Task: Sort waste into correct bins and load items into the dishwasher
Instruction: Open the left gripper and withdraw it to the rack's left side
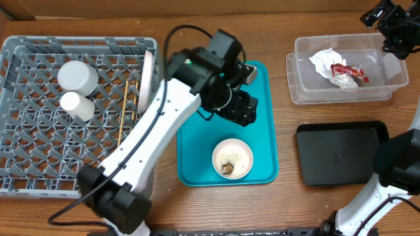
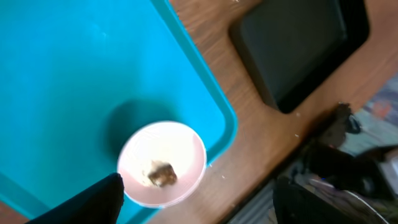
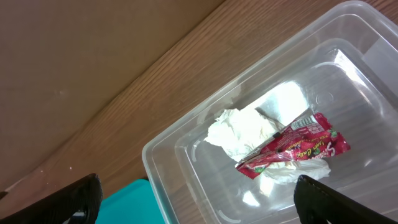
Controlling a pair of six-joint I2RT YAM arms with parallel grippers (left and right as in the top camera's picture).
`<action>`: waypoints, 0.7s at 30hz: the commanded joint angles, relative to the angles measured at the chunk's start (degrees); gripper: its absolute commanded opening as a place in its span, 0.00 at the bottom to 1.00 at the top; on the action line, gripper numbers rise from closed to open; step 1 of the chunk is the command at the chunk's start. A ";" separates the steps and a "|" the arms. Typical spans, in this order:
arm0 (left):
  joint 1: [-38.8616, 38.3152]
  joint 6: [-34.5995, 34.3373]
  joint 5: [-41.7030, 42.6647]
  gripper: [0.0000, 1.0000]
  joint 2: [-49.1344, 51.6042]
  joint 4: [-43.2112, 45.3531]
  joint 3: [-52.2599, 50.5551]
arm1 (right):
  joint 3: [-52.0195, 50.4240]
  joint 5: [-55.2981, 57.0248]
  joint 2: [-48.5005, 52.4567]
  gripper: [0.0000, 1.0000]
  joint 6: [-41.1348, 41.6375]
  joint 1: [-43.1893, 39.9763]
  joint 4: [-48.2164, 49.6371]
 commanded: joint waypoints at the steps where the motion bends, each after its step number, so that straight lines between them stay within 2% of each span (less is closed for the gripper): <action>1: 1.29 0.04 -4.76 0.79 -0.72 1.18 2.16 | 0.39 0.17 -2.75 1.00 0.22 0.20 0.26; 9: 10.40 -0.02 -20.13 0.85 -1.97 -7.17 23.41 | 0.39 0.17 -2.75 1.00 0.22 0.20 0.26; 12: 15.67 -0.22 -22.99 0.87 -2.86 -9.14 31.10 | 0.39 0.17 -2.75 1.00 0.22 0.20 0.26; 14: 20.37 -0.87 -23.67 0.96 -3.96 -9.70 34.97 | 0.39 0.17 -2.75 1.00 0.22 0.20 0.26; 21: 41.11 -7.34 -25.81 1.00 -6.25 -11.08 37.51 | 0.39 0.20 -2.75 1.00 0.22 0.20 0.26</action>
